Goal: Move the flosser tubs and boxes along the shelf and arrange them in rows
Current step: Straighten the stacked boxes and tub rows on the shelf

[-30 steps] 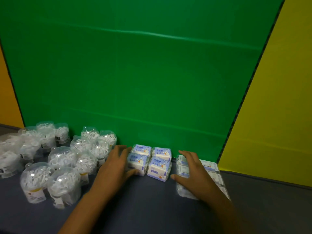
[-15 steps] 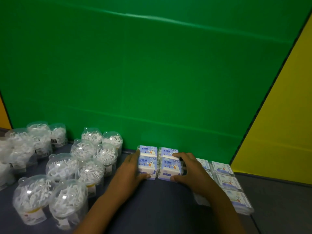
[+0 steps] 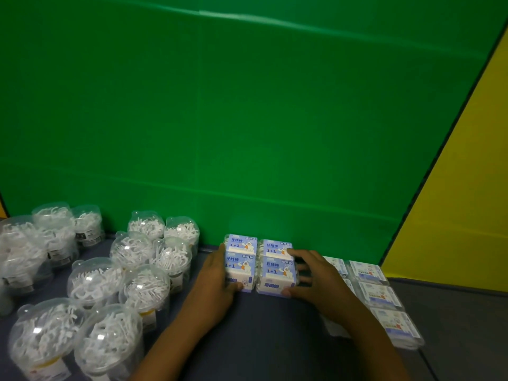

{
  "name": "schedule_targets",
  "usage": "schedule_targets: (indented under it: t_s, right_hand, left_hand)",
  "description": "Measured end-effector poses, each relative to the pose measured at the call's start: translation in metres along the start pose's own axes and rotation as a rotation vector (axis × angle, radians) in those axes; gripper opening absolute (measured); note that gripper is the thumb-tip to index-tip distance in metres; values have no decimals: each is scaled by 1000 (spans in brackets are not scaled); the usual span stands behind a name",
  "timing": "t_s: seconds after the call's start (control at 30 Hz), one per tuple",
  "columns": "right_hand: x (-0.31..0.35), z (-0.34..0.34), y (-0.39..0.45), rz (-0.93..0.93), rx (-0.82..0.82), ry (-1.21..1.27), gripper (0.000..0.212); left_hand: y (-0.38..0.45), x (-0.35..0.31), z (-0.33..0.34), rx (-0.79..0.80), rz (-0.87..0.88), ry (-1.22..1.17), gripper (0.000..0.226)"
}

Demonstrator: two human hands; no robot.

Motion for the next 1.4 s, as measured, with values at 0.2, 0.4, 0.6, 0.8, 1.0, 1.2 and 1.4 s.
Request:
schedule_targets:
  t_s: [0.2,0.4,0.6,0.8,1.0,1.2,1.4]
  right_hand:
    - [3,1,-6,-8,-19,21,81]
    - [2,2,-9,0,-44,13,77]
    - [2,4,-9,7,-66,31,78]
    - [5,4,-13,-11,-69,28,75]
    - [35,-12,-35,-151,-209,-296,67]
    - [68,-19,-69,-188,-164,-598,68]
    - [101,-20,-99,-196,-154,-756,67]
  left_hand:
    - [-7,2,1,-47,23,18,85]
    - [-9,1,-2,-97,34,18,75]
    - [-10,2,-2,-85,5,15,74]
    - [-13,-1,-3,-54,1,6,71]
    - [-31,-8,-8,-127,106,149,84]
    - [-77,-42,-29,-258,311,374,59]
    - [-127,-55,-68,-315,339,618,46]
Point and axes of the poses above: each hand's wrist, its own y-axis towards the middle knuckle, its own z-axis out of the palm, x = y × z, the point moved 5 cm from there along y, towards the middle knuckle, and after that the axes turned 12 degrees about -z, right-handed, at the moved point
